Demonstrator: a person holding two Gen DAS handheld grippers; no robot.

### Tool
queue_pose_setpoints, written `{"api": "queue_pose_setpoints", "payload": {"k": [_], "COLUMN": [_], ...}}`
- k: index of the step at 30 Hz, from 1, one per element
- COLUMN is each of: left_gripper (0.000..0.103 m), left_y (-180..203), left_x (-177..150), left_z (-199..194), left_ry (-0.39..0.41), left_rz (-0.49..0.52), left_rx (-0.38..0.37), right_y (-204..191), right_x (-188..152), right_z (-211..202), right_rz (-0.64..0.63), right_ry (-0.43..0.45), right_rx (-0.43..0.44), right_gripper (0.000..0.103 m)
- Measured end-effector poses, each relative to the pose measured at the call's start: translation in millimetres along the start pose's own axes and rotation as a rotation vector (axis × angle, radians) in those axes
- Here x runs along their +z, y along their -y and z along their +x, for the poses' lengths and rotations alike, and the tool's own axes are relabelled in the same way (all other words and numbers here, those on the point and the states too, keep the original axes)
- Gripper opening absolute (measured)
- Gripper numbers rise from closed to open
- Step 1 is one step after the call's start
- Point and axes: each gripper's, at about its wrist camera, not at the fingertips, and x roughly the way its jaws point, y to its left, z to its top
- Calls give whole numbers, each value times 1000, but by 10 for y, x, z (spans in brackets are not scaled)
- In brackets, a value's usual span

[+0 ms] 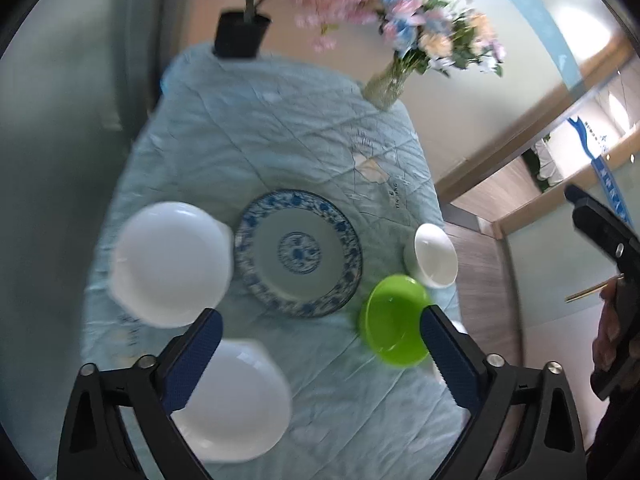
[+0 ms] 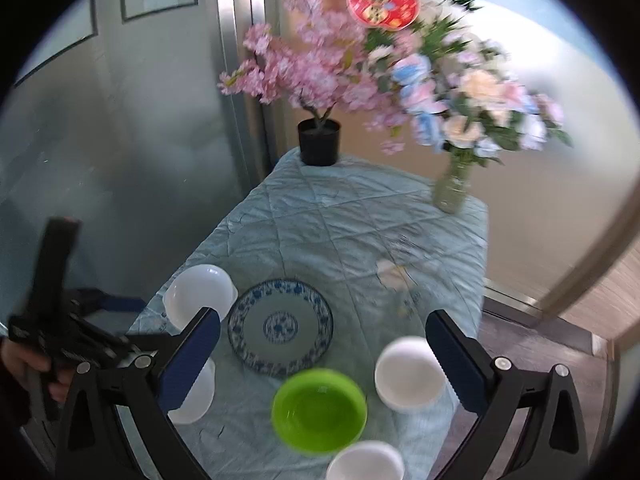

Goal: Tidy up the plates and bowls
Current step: 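Reach the left gripper to the blue-and-white plate rim and close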

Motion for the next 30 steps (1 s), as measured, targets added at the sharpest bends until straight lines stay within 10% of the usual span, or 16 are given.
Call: {"api": "queue_pose_setpoints", "payload": {"k": [5, 12, 22, 30], "left_gripper": [76, 76, 76, 72], "left_y": [-246, -381, -553, -480], "left_x": [274, 160, 88, 163], "left_z": [730, 1328, 1745, 1869], "left_ry": [-124, -236, -242, -193], "left_rz": [-115, -134, -194, -149], "left_rx": [-26, -48, 45, 106], "right_y": [419, 486, 308, 205], "right_x": [123, -359, -470, -521], "right_z": [876, 2064, 2543, 2766], "right_rz": [179, 257, 209, 190], "right_ry": [-141, -367, -473, -498], "right_rx": [76, 107, 119, 167], "right_gripper": [101, 90, 90, 67]}}
